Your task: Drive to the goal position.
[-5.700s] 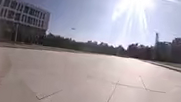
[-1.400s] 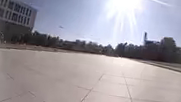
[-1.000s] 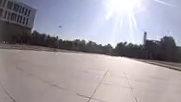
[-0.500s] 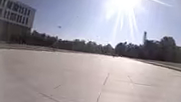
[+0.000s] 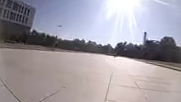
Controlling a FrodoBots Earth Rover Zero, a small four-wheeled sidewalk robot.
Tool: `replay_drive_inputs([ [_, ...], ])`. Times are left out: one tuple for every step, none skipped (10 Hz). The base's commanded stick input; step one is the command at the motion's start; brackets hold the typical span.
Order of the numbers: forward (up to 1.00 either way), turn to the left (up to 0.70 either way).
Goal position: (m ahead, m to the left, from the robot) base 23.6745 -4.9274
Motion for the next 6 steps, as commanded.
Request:
replay_drive_inputs([
  [0.7, -0.12],
  [0.7, -0.12],
  [0.7, -0.08],
  [0.7, -0.02],
  [0.7, 0.0],
  [0.7, 0.0],
])
